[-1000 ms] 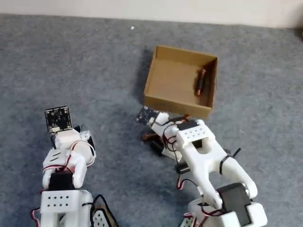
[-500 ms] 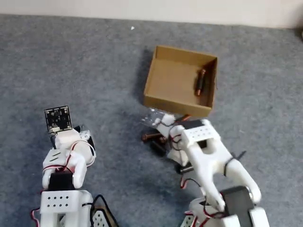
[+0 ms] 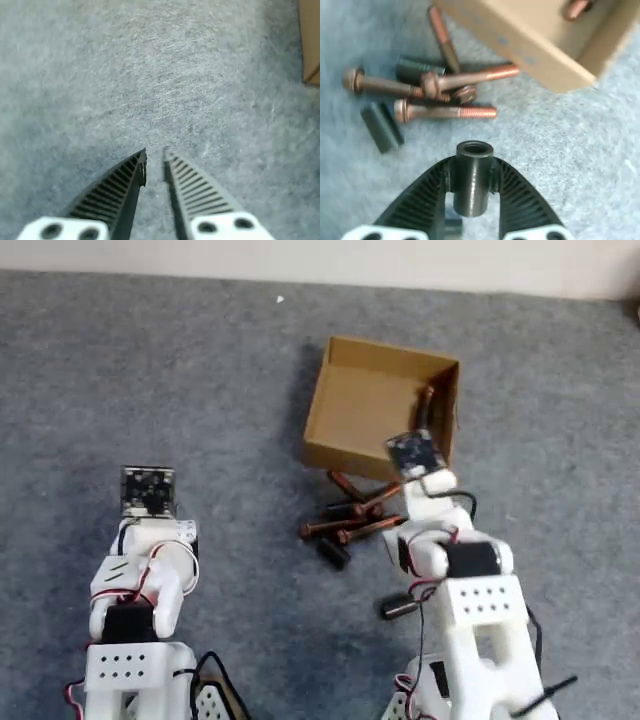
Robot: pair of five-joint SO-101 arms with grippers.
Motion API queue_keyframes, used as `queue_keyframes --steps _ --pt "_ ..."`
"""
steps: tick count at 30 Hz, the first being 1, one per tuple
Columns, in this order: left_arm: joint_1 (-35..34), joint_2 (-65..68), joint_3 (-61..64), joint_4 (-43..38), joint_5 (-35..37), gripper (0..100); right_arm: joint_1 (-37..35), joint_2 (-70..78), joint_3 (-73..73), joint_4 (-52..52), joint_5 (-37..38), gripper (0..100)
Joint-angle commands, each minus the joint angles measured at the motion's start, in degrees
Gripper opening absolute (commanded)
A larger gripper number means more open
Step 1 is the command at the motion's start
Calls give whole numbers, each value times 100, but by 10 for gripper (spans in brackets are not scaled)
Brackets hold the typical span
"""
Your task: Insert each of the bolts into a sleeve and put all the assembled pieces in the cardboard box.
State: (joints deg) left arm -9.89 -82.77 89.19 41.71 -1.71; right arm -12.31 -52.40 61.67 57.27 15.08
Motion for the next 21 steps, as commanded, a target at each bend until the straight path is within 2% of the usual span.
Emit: queue_keyframes --steps 1,4,8,13,21 --pt "22 -48 -321 18 -440 185 233 -479 189 -409 -695 5" --pt "347 -13 -760 571 -440 203 734 -576 453 -813 -1064 5" --pt "1270 4 -1305 1134 -440 207 1314 -611 716 -1226 -1442 5" --pt "2290 13 -1675 1292 -440 207 1789 -611 752 -1323 -1688 5" --pt "2826 453 -1780 1266 -440 207 1982 -611 769 -1420 -1705 5"
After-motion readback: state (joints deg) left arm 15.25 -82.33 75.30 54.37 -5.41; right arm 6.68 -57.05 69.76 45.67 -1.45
